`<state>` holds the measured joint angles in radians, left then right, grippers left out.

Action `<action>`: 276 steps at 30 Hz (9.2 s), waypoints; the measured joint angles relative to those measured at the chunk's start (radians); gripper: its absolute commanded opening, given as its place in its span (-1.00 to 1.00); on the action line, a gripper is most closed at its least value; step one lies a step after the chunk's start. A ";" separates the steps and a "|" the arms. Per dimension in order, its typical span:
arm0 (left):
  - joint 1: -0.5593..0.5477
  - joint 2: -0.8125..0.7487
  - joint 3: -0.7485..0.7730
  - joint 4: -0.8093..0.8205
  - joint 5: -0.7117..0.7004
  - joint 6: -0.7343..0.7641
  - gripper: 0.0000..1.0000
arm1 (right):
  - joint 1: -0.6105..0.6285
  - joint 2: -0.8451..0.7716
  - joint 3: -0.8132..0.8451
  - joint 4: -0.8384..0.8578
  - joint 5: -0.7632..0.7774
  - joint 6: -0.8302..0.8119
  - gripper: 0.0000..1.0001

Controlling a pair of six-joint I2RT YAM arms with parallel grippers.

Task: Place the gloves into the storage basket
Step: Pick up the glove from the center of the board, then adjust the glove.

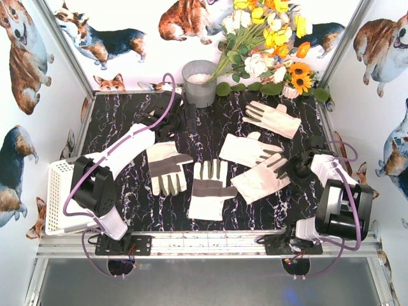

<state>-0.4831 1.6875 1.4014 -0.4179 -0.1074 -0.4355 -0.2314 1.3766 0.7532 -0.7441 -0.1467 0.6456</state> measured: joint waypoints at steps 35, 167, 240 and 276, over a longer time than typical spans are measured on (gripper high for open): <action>-0.024 0.000 0.034 -0.026 0.031 0.018 0.92 | 0.000 -0.171 0.196 -0.246 -0.120 -0.013 -1.00; -0.139 0.032 0.254 0.187 0.384 -0.370 -1.00 | 0.473 -0.007 0.489 0.456 -0.465 -0.043 0.57; -0.106 0.098 0.346 0.089 0.375 -0.430 -1.00 | 0.801 0.170 0.881 0.057 0.144 -0.616 -0.38; 0.146 -0.076 0.021 0.521 0.666 -0.654 0.99 | 0.523 0.084 0.755 0.666 -0.457 0.136 -1.00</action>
<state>-0.3370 1.6119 1.4223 0.1028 0.5583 -1.0897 0.2916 1.4609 1.5078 -0.0780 -0.6041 0.7818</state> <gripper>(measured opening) 0.995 0.101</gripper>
